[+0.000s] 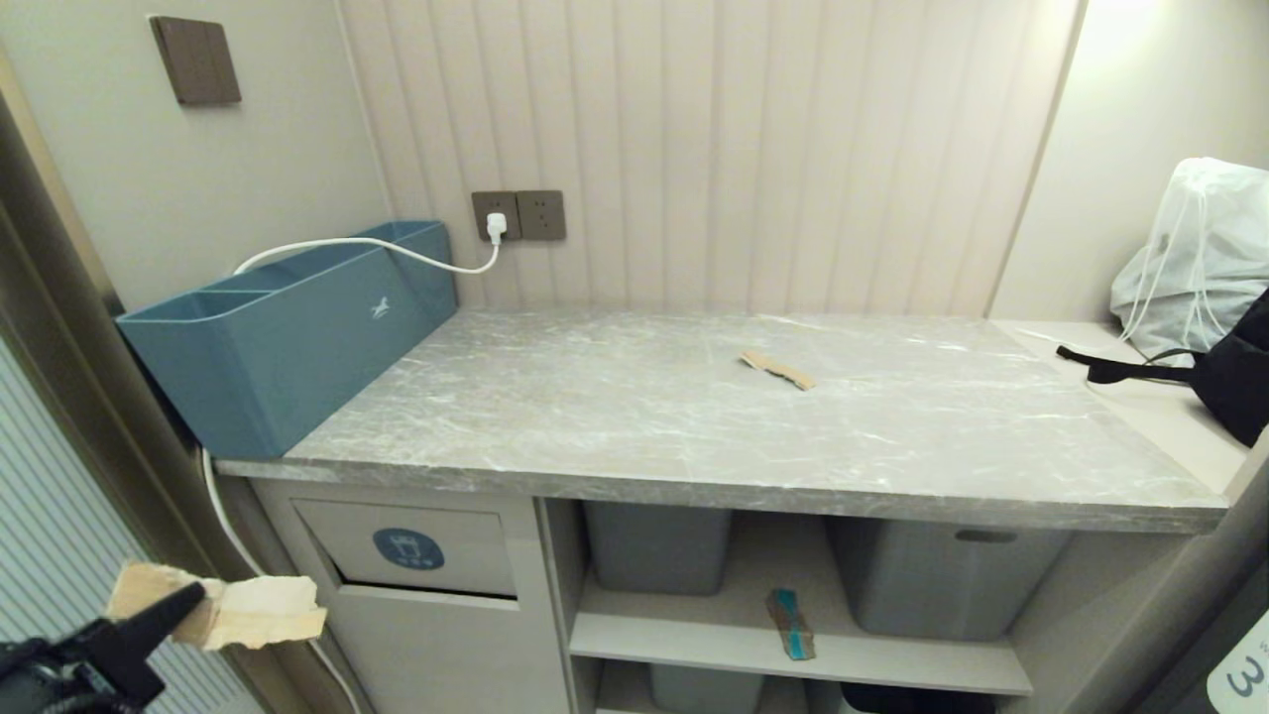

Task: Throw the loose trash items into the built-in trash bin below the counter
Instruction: Put the garbage in the trash can

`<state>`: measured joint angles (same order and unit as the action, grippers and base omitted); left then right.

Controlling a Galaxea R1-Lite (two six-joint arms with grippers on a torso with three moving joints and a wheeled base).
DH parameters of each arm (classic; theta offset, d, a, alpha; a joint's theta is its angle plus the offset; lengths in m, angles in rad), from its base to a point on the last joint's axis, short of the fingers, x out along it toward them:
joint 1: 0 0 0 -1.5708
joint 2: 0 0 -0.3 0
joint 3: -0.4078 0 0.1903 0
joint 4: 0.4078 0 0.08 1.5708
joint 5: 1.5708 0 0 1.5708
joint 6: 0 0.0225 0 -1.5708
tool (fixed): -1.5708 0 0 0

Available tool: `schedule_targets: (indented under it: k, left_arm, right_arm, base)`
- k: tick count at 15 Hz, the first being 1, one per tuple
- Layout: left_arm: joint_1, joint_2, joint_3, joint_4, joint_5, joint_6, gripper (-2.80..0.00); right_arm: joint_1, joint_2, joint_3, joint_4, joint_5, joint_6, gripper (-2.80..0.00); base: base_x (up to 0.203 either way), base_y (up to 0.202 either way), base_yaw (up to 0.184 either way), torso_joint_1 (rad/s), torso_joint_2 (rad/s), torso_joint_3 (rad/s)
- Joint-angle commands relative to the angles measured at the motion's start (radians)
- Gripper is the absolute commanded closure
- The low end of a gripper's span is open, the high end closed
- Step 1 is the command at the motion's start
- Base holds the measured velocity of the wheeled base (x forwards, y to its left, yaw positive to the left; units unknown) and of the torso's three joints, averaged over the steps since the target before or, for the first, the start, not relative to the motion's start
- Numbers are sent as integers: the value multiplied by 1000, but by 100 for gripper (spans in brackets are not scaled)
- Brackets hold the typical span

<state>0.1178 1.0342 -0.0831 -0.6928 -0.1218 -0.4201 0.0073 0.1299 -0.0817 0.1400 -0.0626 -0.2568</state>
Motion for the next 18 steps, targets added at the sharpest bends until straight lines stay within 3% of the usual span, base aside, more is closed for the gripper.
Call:
schedule_targets:
  k: [1, 3, 8, 13, 18]
  left_arm:
    - [25, 68, -45, -3, 17, -160, 0]
    - [52, 106, -77, -6, 34, -212, 0]
    - [53, 209, -75, -19, 26, -261, 0]
    - [53, 215, -56, -24, 10, -272, 0]
    - [56, 226, -60, -24, -25, -272, 0]
  right_arm:
    - [-1, -108, 5, -16, -1, 5, 0]
    - [-1, -129, 44, -132, 4, 43, 0]
    - [-1, -128, 82, -206, 55, 50, 0]
    - [-1, -128, 82, -200, 78, 50, 0]
    - [-1, -128, 82, -132, 110, 57, 0]
  base:
    - [0, 0, 0, 0, 0, 0]
    - [0, 0, 0, 0, 0, 0]
    - [0, 0, 0, 0, 0, 0]
    - [0, 0, 0, -16, 41, 24]
    - [0, 0, 0, -192, 450, 247]
